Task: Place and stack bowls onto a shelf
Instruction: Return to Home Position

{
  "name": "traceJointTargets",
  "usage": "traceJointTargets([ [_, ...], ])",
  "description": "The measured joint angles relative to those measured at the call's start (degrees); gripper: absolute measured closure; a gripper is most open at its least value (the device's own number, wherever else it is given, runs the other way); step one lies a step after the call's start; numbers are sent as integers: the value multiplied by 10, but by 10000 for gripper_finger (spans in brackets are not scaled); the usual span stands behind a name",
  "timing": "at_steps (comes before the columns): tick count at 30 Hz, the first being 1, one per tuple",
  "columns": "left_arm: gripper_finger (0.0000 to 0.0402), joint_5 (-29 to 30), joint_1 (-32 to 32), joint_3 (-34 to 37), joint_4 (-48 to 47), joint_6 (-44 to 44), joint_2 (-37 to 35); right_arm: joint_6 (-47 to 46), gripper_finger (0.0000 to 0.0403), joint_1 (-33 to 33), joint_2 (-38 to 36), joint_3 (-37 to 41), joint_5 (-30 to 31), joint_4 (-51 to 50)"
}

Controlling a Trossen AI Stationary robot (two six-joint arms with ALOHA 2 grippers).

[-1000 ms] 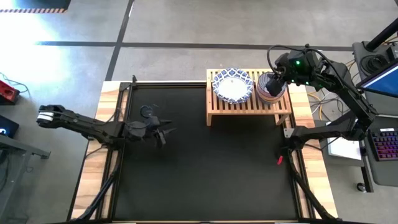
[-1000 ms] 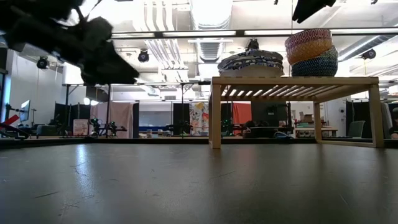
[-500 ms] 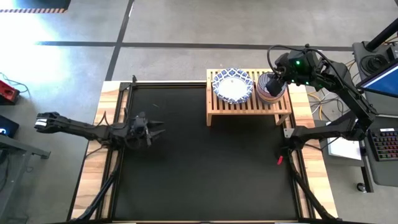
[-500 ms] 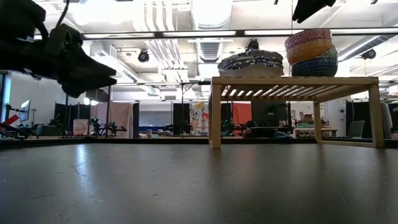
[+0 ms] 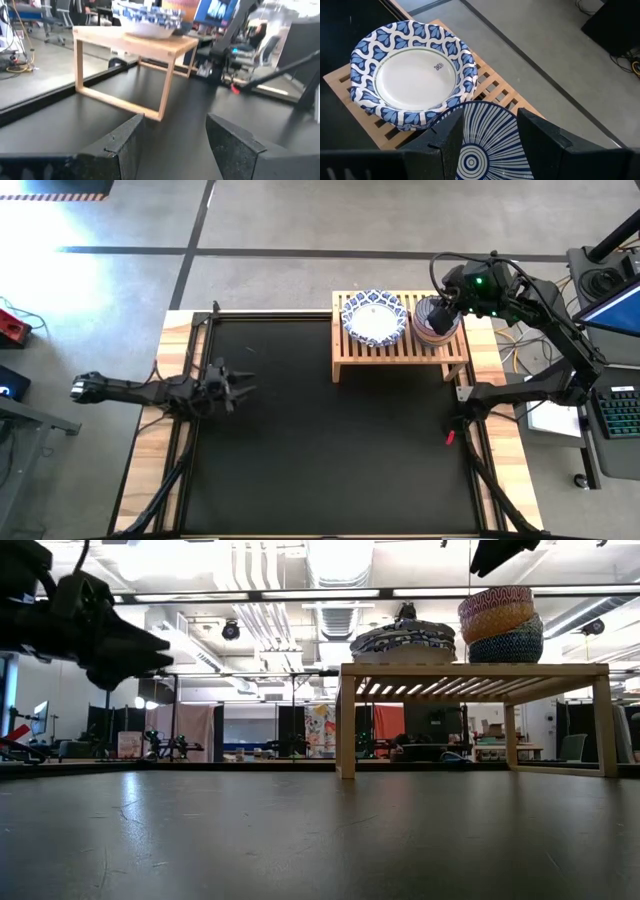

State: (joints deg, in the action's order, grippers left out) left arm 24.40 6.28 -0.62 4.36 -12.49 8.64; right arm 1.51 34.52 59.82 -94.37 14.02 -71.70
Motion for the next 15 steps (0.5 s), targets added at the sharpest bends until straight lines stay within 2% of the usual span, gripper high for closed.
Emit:
traceJointTargets([
  [8,208,1,0,0,0,0,-67,0,229,0,0,0,0,0],
  [15,208,1,0,0,-1,0,-76,0,229,0,0,0,0,0],
])
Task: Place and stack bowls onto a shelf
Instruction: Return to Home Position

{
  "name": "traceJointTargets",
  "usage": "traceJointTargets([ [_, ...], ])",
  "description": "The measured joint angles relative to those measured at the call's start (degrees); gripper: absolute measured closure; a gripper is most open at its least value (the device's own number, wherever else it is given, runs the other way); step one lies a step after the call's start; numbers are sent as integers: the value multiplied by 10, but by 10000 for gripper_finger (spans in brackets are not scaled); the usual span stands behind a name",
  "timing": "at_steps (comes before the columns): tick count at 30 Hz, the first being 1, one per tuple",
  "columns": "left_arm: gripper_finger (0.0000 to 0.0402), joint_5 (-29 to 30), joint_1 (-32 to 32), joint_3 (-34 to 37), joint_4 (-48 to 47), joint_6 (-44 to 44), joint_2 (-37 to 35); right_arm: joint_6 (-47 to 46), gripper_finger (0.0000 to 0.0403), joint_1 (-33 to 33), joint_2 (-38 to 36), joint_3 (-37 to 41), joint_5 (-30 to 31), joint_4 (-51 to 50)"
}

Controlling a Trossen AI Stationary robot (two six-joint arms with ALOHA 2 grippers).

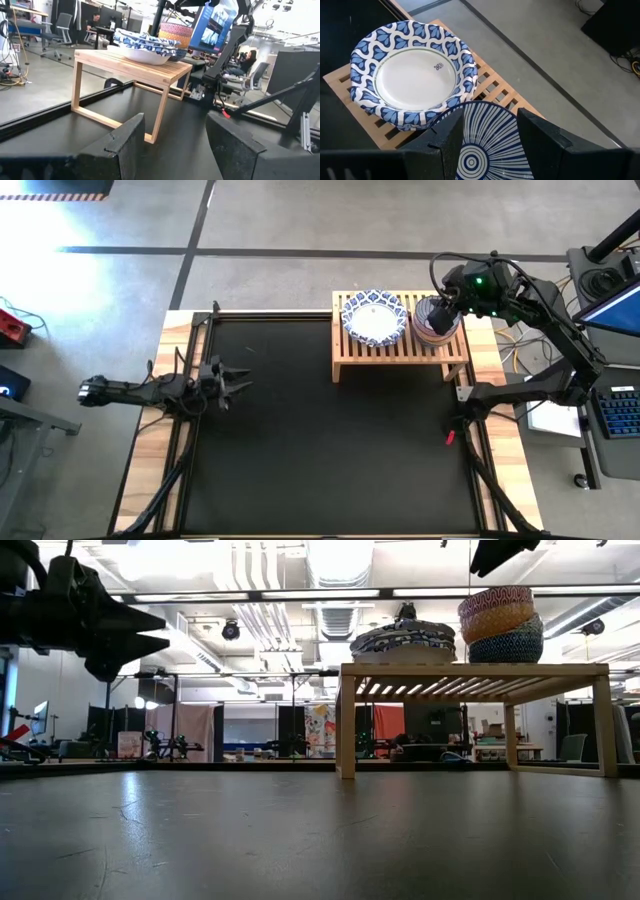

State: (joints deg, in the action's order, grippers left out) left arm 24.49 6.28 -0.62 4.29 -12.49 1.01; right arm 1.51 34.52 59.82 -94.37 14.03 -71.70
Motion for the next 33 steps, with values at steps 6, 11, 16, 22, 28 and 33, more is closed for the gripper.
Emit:
traceJointTargets([
  [6,208,0,0,0,0,0,8,0,229,0,0,0,0,0],
  [11,208,0,0,0,0,0,12,0,229,0,0,0,0,0],
  [16,208,0,0,0,0,0,16,0,229,0,-3,1,0,0],
  [22,208,0,0,0,-1,0,21,-6,229,0,-32,60,0,51],
  [28,208,0,0,0,-1,0,23,-31,229,0,-90,195,-34,329],
  [33,208,0,0,0,-1,0,24,-9,229,0,-149,324,-123,552],
])
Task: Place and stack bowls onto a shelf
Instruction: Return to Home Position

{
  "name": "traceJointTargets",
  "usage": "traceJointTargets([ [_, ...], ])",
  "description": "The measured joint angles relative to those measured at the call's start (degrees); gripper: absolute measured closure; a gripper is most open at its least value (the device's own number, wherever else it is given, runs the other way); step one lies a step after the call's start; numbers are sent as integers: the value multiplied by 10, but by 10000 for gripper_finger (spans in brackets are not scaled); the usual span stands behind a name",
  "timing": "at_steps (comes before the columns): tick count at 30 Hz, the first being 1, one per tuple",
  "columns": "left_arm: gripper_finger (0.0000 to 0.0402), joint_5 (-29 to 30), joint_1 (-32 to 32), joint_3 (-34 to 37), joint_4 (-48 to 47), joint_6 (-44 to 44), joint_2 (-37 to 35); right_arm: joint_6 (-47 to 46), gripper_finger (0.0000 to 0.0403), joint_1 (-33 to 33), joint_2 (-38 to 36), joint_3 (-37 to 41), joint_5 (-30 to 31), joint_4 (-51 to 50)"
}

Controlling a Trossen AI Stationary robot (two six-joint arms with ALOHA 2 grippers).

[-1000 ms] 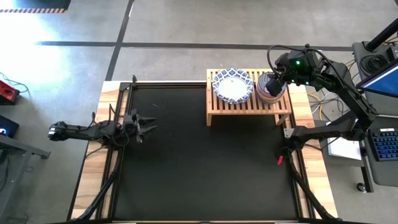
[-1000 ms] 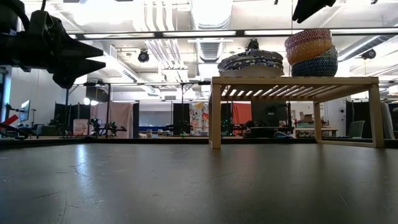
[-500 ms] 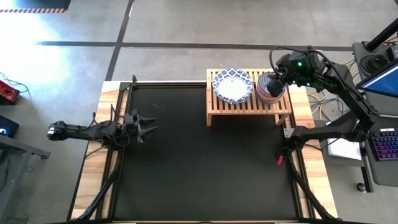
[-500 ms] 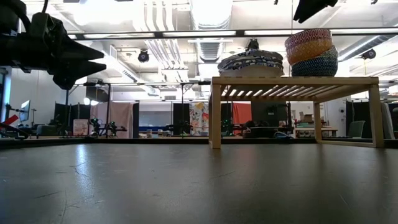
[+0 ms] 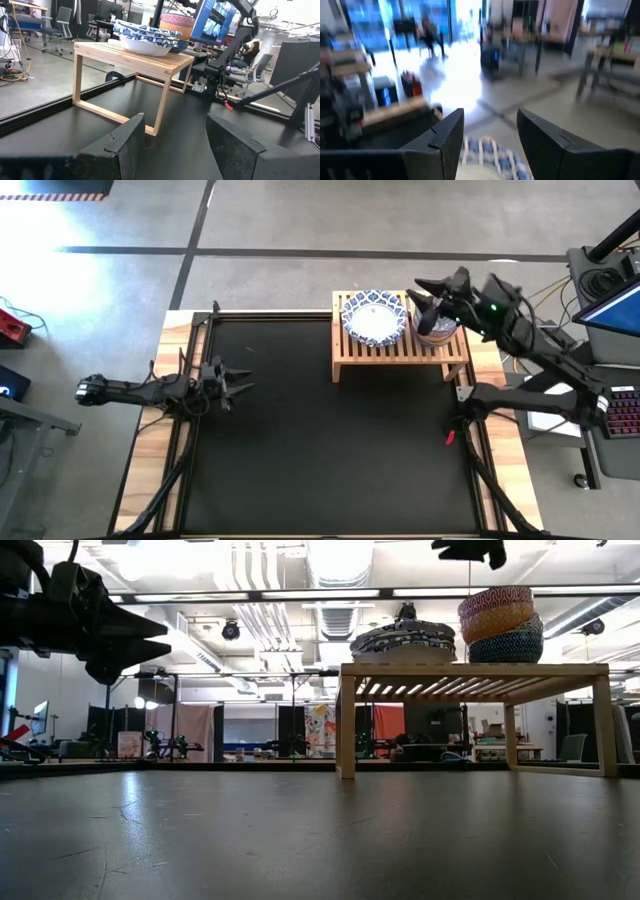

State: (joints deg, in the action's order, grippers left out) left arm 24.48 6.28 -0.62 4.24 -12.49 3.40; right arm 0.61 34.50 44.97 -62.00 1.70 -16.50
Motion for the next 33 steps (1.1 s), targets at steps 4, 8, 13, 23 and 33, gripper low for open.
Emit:
traceJointTargets([
  [4,208,0,0,0,0,0,0,3,229,0,-50,91,0,151],
  [8,208,0,0,0,0,0,0,2,229,0,-99,167,-4,263],
  [13,208,0,0,0,0,0,0,-24,229,0,-156,221,-45,333],
  [23,208,0,0,0,0,0,0,-104,229,-2,-235,263,-152,336],
  [33,208,0,0,0,0,0,0,-128,229,-16,-343,350,-184,338],
])
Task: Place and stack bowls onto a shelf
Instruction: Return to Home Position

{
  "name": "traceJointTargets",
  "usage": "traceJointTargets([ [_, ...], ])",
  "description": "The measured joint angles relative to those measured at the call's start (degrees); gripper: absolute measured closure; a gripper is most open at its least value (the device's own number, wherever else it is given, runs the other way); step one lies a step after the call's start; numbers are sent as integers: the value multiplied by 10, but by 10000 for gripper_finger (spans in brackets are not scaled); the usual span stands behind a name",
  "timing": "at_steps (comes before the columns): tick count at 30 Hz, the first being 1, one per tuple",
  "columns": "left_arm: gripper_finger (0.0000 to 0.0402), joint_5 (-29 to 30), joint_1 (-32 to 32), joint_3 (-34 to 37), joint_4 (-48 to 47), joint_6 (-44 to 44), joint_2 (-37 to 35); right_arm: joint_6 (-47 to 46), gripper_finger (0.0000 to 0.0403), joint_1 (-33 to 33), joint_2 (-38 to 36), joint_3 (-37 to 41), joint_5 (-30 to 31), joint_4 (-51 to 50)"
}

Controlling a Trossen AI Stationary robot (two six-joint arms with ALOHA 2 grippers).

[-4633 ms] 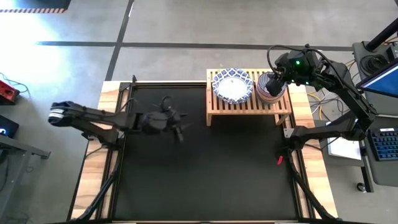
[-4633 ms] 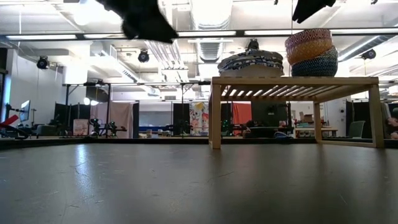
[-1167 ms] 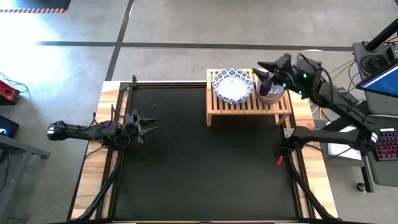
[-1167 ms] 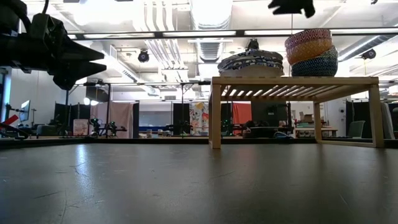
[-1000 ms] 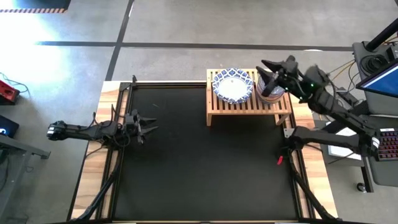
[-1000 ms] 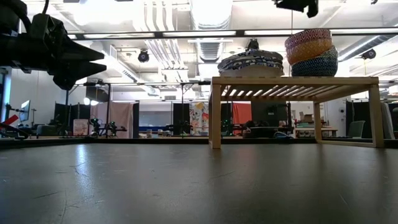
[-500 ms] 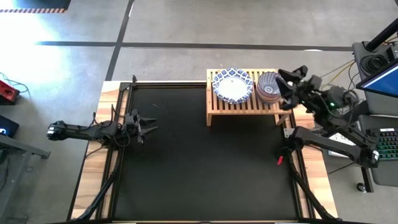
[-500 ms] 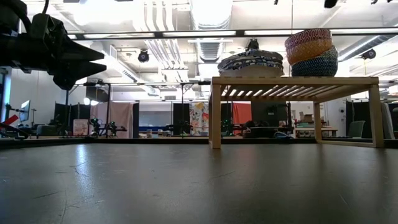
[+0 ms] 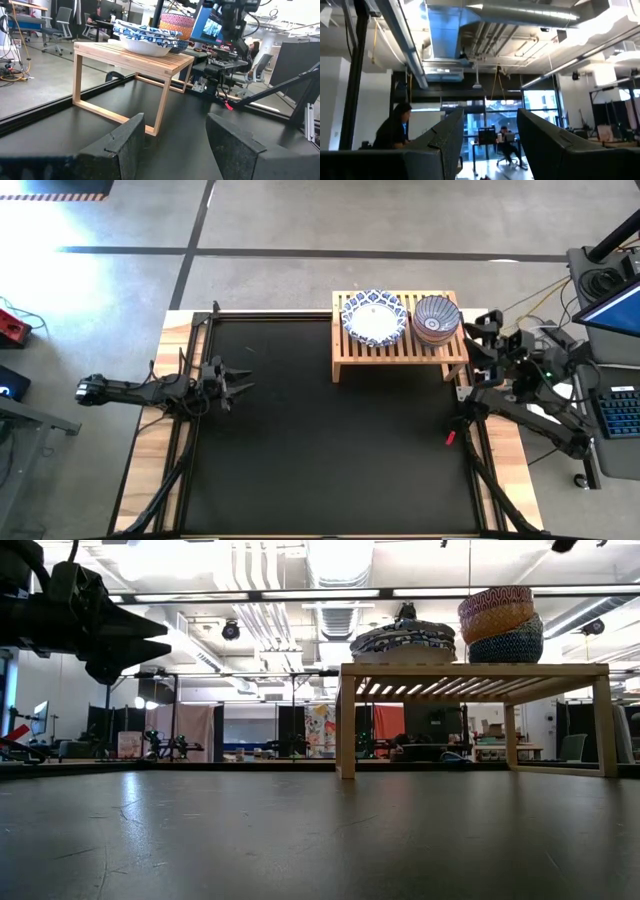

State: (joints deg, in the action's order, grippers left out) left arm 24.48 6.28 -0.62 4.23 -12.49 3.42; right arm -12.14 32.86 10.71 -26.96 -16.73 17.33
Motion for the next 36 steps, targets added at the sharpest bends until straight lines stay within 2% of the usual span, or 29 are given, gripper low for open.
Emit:
traceJointTargets([
  [11,208,0,0,0,0,0,0,-10,229,0,-105,95,9,-1],
  [18,208,0,0,0,0,0,0,-28,229,-12,-106,117,8,0],
  [36,208,0,0,0,0,0,4,-9,229,-147,-107,171,0,-6],
])
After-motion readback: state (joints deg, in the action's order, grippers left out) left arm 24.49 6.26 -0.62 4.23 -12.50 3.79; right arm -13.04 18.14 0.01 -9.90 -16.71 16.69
